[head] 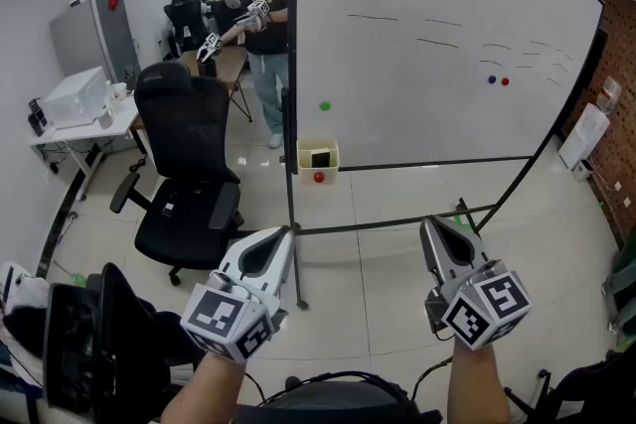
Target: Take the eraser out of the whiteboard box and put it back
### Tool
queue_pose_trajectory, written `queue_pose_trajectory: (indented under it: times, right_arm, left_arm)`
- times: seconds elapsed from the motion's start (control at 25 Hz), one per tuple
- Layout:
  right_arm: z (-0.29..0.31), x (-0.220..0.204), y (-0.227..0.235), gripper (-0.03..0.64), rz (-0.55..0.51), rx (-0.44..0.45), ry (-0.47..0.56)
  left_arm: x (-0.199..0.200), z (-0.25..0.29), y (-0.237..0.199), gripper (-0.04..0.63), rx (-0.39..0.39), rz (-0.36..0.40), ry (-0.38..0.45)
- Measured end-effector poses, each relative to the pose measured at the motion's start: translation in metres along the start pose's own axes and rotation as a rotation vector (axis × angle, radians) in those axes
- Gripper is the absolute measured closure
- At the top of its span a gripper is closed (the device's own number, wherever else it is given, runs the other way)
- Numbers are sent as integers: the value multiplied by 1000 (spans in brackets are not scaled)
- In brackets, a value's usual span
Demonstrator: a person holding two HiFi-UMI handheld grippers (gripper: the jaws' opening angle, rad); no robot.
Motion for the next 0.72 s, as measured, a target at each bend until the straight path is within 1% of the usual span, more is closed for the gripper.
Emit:
queue_pose_trajectory:
  times: [0.12, 0.24, 0.36, 0.44, 0.56, 0.72]
  right_arm:
    - [10, 6, -13, 604, -7, -10, -6]
    - [18, 3, -20, 604, 5, -15, -12]
    - [29, -2, -20, 604, 4, -10, -18]
    - [37, -5, -13, 604, 8, -11, -17]
    - [51, -10, 3, 604, 24, 2, -5]
    - [71, -13, 28, 604, 36, 25, 21]
  left_arm:
    - [4, -7, -13, 563, -26, -8, -2]
    - [4, -7, -25, 563, -28, -21, -22]
    - [3, 0, -35, 563, -31, -30, -21]
    - [3, 9, -40, 563, -27, -20, -23]
    - [7, 25, -45, 563, 0, -16, -20]
    - [13, 49, -42, 563, 18, -5, -24]
Point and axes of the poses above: the fingertips, and each gripper's own axes: z forward along the fingers, y to its right, x out of its top, the point moved 7 cm from there along -z, backward along the fingers, and after that the axes turned 14 degrees about -z, right-handed, at the moved point
